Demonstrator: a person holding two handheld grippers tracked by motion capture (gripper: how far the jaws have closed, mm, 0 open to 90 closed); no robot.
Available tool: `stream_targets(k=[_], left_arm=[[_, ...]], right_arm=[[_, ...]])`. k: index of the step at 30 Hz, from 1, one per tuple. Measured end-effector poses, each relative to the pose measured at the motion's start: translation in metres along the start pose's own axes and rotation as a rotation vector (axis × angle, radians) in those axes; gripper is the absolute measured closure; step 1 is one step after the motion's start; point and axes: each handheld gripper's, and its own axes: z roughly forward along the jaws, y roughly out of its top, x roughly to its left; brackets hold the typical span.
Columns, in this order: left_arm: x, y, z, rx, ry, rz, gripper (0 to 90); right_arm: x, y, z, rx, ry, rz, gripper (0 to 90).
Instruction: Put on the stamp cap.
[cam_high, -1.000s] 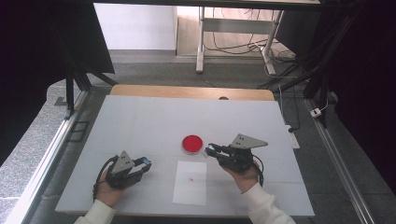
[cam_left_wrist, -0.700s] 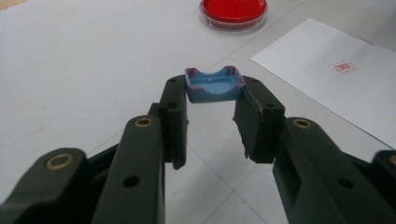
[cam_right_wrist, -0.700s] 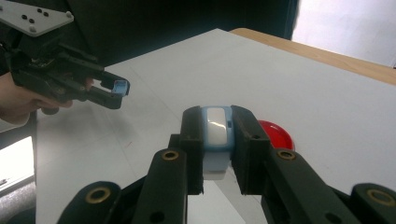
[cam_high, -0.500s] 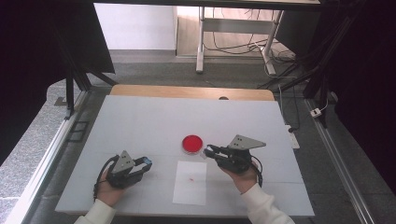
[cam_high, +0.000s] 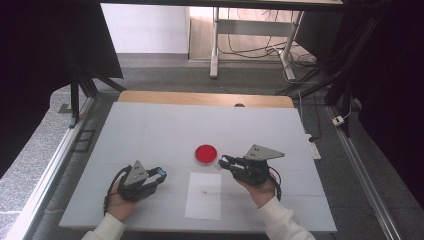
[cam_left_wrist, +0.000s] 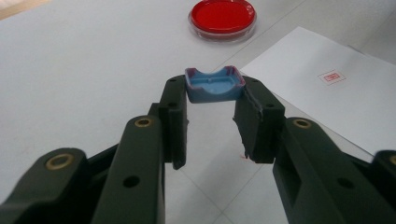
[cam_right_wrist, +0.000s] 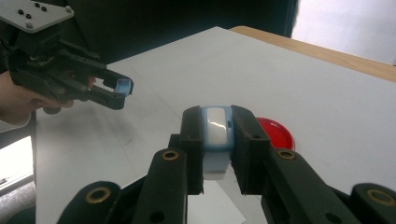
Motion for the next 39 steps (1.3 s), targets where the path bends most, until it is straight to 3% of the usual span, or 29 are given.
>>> stream_targets(k=[39], left_arm=[[-0.031,0.030,0.024,-0.022,-0.083,0.060,64.0]], right_arm=[[0.008,0.003,0.008,-0.015,0.031,-0.012,75.0]])
